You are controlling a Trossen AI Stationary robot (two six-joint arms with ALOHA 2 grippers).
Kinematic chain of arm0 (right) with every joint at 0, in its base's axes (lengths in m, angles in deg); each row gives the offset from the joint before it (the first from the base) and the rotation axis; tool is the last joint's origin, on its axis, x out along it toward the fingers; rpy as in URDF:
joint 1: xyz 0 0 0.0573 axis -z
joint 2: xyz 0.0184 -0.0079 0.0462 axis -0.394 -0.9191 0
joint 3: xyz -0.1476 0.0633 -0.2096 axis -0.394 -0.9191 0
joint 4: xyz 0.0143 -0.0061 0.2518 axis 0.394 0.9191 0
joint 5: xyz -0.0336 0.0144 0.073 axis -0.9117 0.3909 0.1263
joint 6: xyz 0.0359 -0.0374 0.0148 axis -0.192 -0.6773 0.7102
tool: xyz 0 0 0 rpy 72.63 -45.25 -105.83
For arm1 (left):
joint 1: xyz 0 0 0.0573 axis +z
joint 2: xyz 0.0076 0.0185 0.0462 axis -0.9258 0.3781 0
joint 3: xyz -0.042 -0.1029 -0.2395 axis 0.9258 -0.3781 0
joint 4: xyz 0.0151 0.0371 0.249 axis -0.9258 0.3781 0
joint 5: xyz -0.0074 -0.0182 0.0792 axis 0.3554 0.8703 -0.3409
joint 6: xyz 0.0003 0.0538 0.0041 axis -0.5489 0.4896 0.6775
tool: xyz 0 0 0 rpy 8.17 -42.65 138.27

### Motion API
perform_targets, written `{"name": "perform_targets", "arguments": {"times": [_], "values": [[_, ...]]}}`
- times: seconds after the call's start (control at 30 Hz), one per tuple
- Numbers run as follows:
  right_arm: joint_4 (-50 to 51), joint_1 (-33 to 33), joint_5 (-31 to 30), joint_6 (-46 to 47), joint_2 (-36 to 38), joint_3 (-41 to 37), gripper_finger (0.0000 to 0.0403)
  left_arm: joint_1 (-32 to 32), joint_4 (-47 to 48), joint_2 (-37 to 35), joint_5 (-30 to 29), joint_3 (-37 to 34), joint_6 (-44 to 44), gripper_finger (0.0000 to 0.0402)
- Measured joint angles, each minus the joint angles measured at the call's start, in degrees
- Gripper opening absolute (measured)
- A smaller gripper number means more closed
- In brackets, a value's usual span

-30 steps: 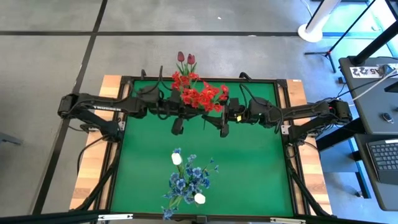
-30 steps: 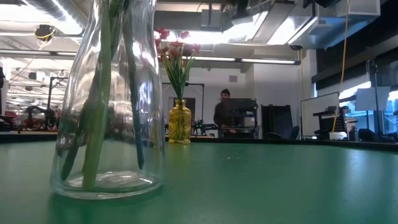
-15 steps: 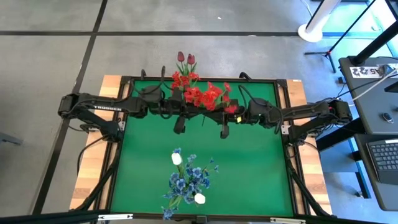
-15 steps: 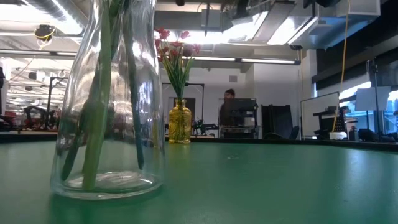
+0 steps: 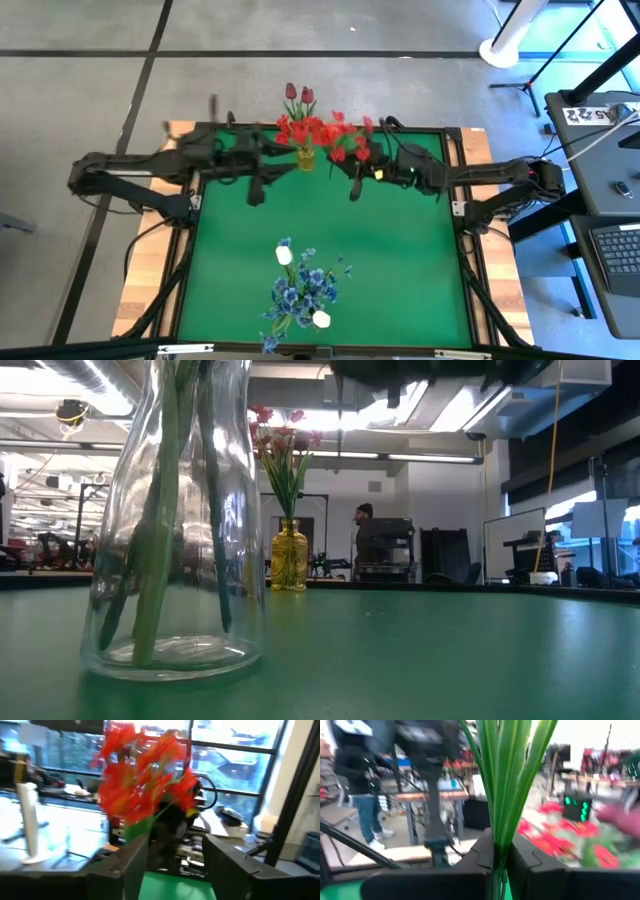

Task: Sort flowers into vase by color
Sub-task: Put the red flowers into the yellow vase

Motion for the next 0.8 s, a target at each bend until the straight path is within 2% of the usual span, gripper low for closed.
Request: {"name": "perform_targets", "arguments": {"times": [0.07,0.17,0.27,0.37,0.6,0.7,0.8], "values": [[1.9,3.6,3.1,1.5,0.0,0.0,0.0018,-1.1,4.0,-4.0,-3.5,0.0,1.3,0.0194],[1.2,9.2,11.1,4.3,0.0,-0.5,0.0014,-2.3,10.3,-9.0,-6.7,0.0,2.3,0.02],[-1.7,13.2,19.1,4.9,0.0,-1.6,0.0014,-2.5,13.3,-12.8,-7.1,-2.2,2.3,0.0201],[-6.3,15.0,23.4,3.9,-0.5,-3.7,0.0014,-2.4,13.2,-16.5,-7.1,-6.9,3.0,0.0201],[-24.4,18.0,26.6,2.9,-7.5,-9.2,0.0014,-1.2,2.4,-24.7,-7.4,-21.2,2.9,0.0201],[-31.9,18.7,26.7,3.3,-12.6,-9.1,0.0013,-1.1,-4.4,-26.5,-8.4,-27.2,2.8,0.0201],[-35.4,19.0,28.1,2.9,-16.6,-6.2,0.0013,-1.1,-9.5,-27.2,-10.4,-31.1,2.4,0.0201]]}}
